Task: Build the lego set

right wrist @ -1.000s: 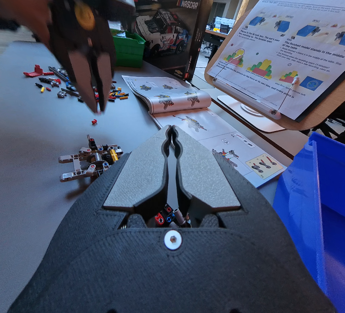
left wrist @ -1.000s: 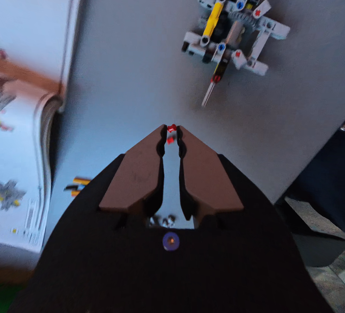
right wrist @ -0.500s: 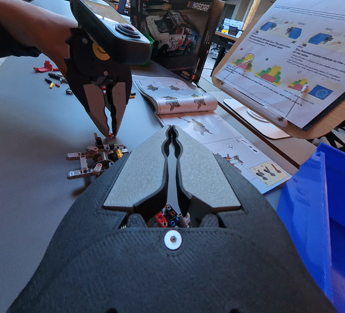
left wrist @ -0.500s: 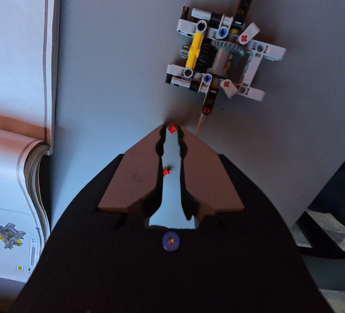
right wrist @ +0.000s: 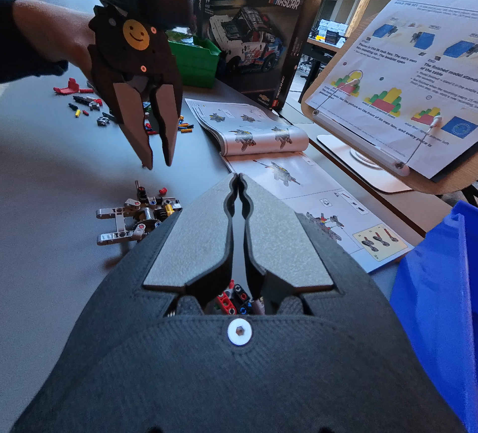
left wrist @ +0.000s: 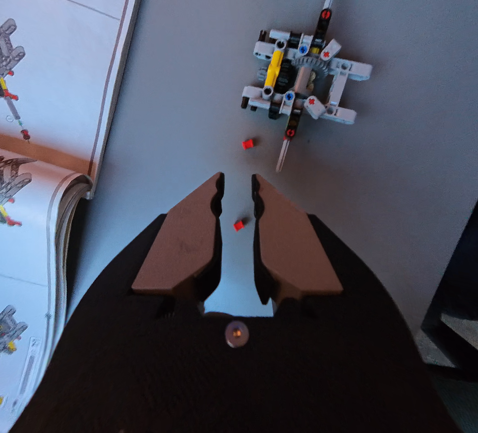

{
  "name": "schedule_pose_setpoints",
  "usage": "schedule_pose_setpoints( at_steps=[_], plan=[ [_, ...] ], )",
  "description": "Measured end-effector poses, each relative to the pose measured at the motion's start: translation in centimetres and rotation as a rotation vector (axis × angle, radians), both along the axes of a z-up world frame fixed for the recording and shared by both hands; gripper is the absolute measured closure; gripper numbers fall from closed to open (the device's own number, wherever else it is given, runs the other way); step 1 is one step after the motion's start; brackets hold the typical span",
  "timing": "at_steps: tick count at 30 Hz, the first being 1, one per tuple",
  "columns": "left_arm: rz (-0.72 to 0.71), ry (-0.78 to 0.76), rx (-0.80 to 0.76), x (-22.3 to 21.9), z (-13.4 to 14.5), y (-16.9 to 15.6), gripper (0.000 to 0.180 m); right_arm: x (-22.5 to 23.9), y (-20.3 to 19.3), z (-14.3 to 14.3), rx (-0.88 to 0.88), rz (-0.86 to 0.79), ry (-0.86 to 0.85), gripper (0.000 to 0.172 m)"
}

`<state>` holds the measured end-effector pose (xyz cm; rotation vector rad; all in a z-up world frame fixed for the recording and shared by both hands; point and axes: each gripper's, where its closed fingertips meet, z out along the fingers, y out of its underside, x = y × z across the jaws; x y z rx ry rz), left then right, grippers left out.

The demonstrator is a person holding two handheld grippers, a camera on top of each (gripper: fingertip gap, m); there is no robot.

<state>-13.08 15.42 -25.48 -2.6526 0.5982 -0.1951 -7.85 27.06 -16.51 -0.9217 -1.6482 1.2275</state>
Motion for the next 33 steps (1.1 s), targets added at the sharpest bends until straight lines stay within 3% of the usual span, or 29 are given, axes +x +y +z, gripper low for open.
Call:
schedule_pose_setpoints(
  at_steps=[15, 17, 19, 33],
  plan=[
    [-0.094, -0.034, -0.006, 2.3, -1.7, 3.7, 0.161, -0.2, -0.5, -0.4, -0.003, 0.025, -0.017, 0.172],
    [-0.068, -0.009, -0.005, 1.9, -2.0, 4.2, 0.177, -0.2, -0.5, -0.3, -0.005, 0.026, -0.015, 0.172],
    [-0.058, -0.01, 0.008, 1.7, -2.0, 4.6, 0.18, -0.2, -0.5, -0.3, -0.008, 0.028, -0.015, 0.172],
    [-0.061, 0.036, 0.062, 0.6, -1.3, 4.2, 0.18, -0.2, -0.6, -0.5, -0.013, 0.037, -0.03, 0.172]
  ],
)
